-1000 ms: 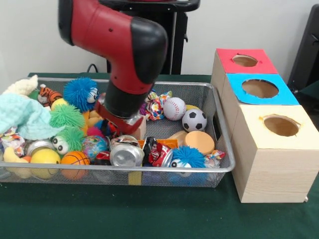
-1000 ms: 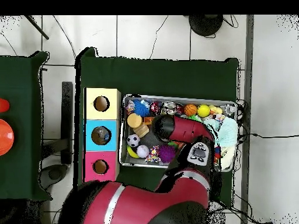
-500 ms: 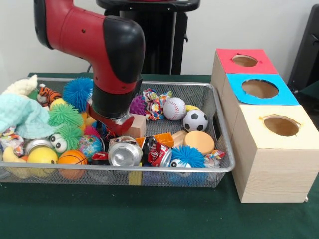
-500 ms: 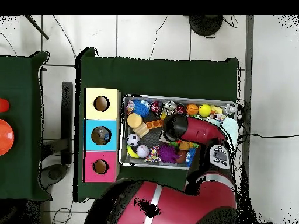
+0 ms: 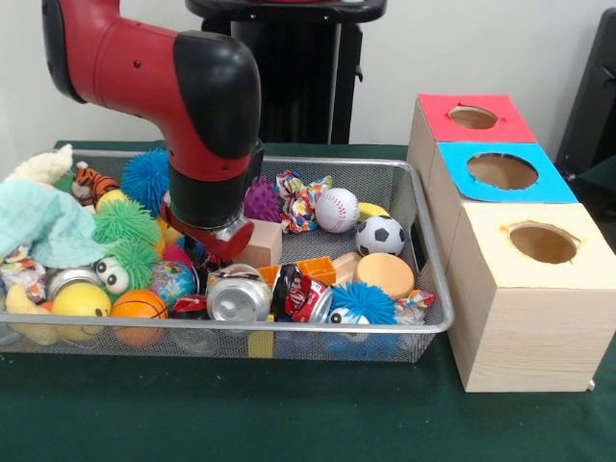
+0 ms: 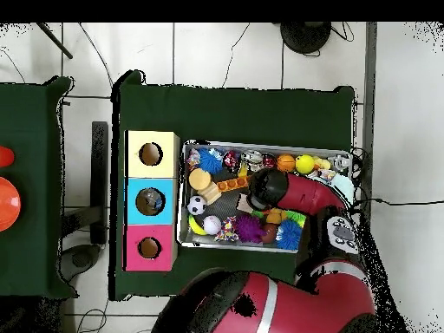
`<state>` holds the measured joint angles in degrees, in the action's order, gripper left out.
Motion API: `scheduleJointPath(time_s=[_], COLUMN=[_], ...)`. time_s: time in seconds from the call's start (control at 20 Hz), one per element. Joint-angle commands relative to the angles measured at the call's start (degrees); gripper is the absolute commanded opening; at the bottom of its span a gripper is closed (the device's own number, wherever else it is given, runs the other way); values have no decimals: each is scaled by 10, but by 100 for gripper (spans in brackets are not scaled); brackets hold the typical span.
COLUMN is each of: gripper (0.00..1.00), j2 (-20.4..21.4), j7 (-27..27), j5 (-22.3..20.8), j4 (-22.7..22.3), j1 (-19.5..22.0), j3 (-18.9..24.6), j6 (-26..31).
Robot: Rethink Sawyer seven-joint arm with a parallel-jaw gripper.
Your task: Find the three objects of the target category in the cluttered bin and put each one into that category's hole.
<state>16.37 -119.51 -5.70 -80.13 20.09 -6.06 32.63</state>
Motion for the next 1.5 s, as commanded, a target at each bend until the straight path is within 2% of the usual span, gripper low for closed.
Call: scheduleJointPath(time_s=[0.05,0.2,0.35,0.6,0.75,0.9,1.35,1.5], gripper=[100,100,100,100,100,100,100,100], j2=[21,68,120,156,171,167,120,92], j7=[111,121,124,118,98,72,22,1], j5=[-62,-57,-46,-44,-35,-27,-2,7], j4=[-103,-144,-181,-186,-189,-182,-123,-97], j1=[76,94,104,105,98,87,62,50], j3=[58,85,101,116,129,138,162,169], j6=[39,67,121,186,203,199,196,157])
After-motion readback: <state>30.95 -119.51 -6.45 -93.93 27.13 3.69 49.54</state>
